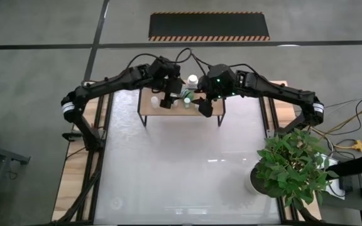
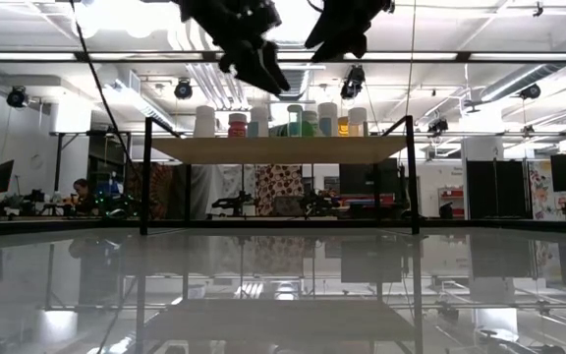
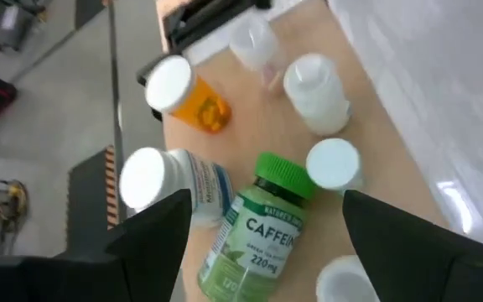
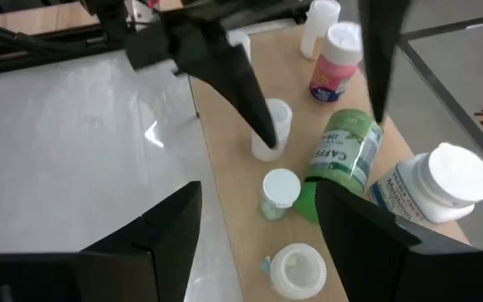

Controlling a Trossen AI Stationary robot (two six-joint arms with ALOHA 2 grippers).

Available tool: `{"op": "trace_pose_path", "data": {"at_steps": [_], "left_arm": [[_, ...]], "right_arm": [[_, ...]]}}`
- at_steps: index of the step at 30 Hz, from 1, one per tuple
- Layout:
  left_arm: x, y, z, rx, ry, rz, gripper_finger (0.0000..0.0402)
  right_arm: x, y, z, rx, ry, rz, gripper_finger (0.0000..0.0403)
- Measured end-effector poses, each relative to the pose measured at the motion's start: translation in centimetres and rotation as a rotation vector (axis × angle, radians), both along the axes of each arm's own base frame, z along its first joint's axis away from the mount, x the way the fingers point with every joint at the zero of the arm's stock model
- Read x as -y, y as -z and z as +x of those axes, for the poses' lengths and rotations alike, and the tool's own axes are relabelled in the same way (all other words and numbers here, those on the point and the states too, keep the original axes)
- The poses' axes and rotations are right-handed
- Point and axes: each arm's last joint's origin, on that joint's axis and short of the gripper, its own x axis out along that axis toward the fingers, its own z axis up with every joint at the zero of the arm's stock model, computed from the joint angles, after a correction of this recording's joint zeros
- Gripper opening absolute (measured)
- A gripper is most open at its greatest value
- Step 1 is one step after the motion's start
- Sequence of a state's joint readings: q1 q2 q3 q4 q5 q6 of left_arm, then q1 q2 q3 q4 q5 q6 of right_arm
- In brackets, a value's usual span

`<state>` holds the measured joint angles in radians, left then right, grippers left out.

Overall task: Pick and place medicine bottles onto shelf by color
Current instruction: Put the green pill bottle on the shelf

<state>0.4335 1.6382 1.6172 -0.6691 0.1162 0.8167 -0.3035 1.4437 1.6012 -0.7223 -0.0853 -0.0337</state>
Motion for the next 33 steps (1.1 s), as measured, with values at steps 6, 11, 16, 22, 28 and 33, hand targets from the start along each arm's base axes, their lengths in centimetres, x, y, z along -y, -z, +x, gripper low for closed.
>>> {"op": "trace_pose_path", "data": {"at_steps": [6, 11, 16, 22, 28, 33], "left_arm": [[-1.2, 1.3, 1.5, -0.024, -0.014, -0.017, 0.0293], [-2.0, 2.2, 1.8, -0.051, -0.030, -0.026, 0.0293], [-2.5, 2.6, 1.8, -0.057, -0.037, -0.031, 0.0293], [-2.7, 3.0, 2.1, -0.057, -0.035, -0.033, 0.0293], [-2.8, 3.1, 2.0, -0.070, -0.047, -0.034, 0.0292], [-2.3, 1.9, 0.6, -0.097, -0.104, -0.001, 0.0293]], "right_arm": [[0.0, 1.2, 0.0, -0.035, 0.002, 0.010, 0.0224], [0.0, 2.2, 0.0, -0.062, 0.012, 0.029, 0.0224], [0.0, 2.3, 0.0, -0.064, 0.015, 0.028, 0.0224], [0.0, 2.3, 0.1, -0.064, 0.015, 0.028, 0.0224], [0.0, 2.3, 0.0, -0.066, 0.015, 0.028, 0.0224], [0.0, 2.3, 0.0, -0.066, 0.012, 0.023, 0.0224]]}}
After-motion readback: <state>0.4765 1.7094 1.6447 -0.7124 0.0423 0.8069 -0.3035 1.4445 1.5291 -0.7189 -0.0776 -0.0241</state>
